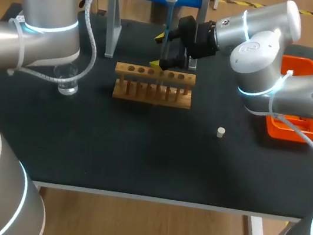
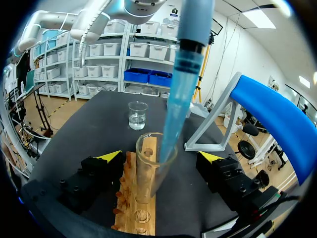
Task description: Invert the test tube, pick up the pipette, mount the tip to pipette, aspirate from beaker and dispense into the tube, eject the tip, return the pipette, and cap with the stopper.
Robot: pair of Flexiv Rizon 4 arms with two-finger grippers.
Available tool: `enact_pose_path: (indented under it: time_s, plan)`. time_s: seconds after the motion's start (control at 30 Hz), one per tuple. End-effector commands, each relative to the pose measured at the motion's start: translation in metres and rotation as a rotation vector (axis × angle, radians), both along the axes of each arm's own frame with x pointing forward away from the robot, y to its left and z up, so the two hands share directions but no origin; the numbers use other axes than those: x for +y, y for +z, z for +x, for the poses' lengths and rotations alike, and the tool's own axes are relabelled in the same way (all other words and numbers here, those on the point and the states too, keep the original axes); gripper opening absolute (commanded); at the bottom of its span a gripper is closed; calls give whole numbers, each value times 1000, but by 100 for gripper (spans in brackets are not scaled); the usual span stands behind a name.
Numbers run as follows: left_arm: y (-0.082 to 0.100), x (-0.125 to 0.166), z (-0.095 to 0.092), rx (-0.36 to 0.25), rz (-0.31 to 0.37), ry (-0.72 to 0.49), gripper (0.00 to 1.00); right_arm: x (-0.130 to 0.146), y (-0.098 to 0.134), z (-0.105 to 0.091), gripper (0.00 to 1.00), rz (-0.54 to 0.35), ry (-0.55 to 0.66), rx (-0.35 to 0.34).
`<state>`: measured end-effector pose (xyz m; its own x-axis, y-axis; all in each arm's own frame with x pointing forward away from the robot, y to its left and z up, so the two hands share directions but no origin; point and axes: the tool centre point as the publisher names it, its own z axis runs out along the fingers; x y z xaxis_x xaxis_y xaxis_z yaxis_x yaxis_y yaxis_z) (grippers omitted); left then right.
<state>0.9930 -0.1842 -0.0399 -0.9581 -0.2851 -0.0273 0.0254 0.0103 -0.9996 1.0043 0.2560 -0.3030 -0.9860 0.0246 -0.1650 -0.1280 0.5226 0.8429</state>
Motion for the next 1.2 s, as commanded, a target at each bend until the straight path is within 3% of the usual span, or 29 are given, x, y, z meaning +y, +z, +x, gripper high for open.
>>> enact_pose_path:
  time_s: [0.03, 1.2]
  plan:
    - [-3, 0, 1, -6, -8, -1, 0, 0, 0, 1, 100, -3, 2, 2]
    - [-15, 0, -9, 0, -13, -3, 0, 0, 0, 1, 100, -3, 2, 2]
